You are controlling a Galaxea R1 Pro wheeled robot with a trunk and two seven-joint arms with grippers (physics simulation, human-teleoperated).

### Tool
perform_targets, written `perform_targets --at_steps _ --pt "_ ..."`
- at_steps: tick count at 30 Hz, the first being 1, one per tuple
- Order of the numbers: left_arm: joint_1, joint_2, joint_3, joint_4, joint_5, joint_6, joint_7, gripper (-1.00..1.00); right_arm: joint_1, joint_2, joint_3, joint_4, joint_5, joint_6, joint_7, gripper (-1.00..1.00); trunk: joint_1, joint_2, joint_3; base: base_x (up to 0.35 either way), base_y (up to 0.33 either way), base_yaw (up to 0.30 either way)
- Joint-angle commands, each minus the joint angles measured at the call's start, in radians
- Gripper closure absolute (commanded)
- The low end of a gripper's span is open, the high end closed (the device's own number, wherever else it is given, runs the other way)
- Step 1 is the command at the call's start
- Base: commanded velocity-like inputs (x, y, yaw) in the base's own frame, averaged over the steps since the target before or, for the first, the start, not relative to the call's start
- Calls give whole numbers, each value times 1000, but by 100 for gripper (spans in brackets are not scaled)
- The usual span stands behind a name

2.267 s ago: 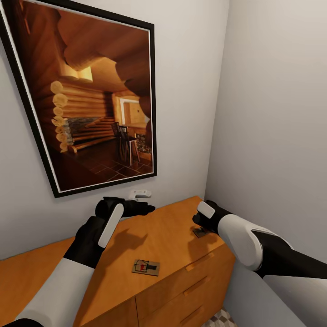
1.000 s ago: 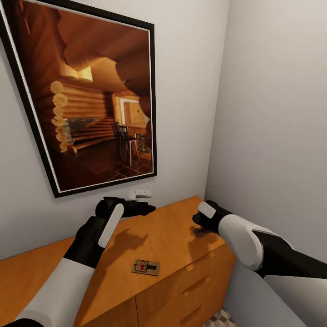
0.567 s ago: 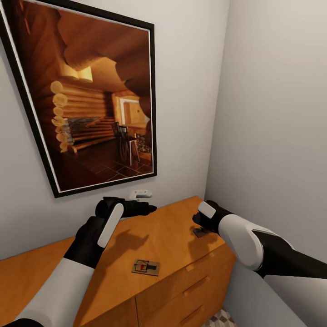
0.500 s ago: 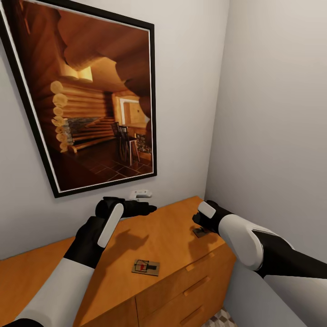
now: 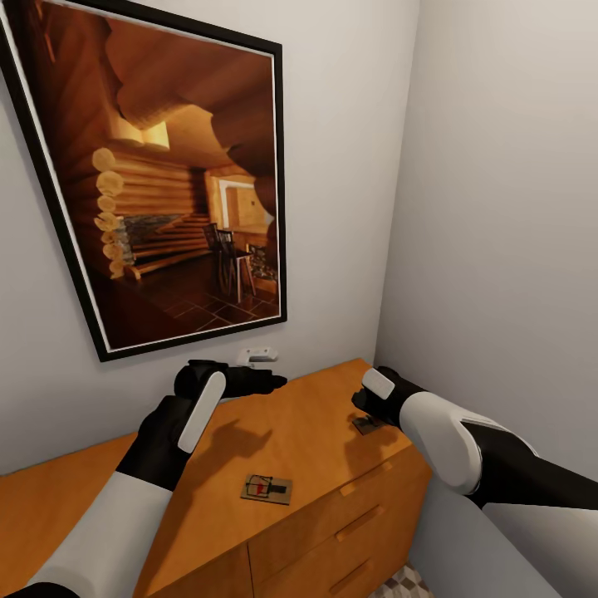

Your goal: Take the four mousetraps from the cabinet in the bathroom and place them on the bathroom floor. Make sure all four end up on the same floor surface, and ensure that at least two of them are either under or directly next to the same bathroom sink.

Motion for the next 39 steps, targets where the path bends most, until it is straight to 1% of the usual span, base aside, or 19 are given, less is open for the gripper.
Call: perform_targets --at_steps 1,4,13,26,36,39 --pt "-1 0 0 -1 7 4 7 -100 -1 0 -7 0 5 4 -4 -100 0 -1 -1 0 0 0" --pt "-1 0 0 -1 7 4 7 -100 -1 0 -7 0 5 4 -4 -100 0 -1 -1 0 0 0" --pt "-1 -1 0 -1 8 4 7 -100 -1 0 -7 0 5 5 -4 -100 35 -64 -30 0 0 0" --pt "-1 -1 0 -1 8 4 7 -100 -1 0 -6 0 5 6 -3 -100 35 -64 -30 0 0 0" --pt "-1 -1 0 0 9 4 7 -100 -1 1 -6 0 5 6 -3 -100 73 -134 -61 0 0 0" --pt "-1 -1 0 0 9 4 7 -100 -1 2 -7 0 5 5 -4 -100 73 -134 -61 0 0 0"
